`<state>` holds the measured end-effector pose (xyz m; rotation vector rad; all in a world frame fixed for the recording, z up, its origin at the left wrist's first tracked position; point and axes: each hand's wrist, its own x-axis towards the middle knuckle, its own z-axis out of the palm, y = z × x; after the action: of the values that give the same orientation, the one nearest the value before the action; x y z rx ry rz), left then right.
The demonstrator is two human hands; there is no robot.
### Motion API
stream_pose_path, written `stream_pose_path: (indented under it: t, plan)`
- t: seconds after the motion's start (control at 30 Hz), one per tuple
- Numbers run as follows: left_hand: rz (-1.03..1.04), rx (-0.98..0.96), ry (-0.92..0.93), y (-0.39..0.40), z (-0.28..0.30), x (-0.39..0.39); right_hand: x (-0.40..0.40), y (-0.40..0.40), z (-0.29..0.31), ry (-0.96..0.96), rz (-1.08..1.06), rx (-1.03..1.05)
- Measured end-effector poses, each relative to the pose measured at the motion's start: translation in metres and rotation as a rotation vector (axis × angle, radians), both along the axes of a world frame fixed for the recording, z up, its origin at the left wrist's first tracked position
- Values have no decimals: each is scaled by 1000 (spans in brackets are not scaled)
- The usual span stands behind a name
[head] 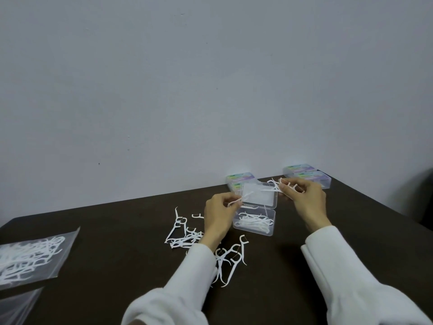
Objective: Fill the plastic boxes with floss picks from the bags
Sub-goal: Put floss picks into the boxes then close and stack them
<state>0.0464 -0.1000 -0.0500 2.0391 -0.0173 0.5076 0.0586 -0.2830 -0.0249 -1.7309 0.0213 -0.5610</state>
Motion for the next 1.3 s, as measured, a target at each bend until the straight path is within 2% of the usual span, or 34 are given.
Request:
stream_pose_path:
  t: [0.4,0.53,0.83,1.0,1.3]
  plan:
    - [-90,132,31,-9,-1,-5,-8,6,4,-57,93,12]
    - [-165,24,-20,-13,2,-7,-7,7,4,-56,117,-9]
    - [-219,0,19,-14,-1,-7,-6,7,3,-62,138,9]
    - [-75,114,45,-17,-4,-3,-6,8,4,-70,187,39]
    - [161,104,-66,-4,0,-4,-5,7,1,-68,173,-19]
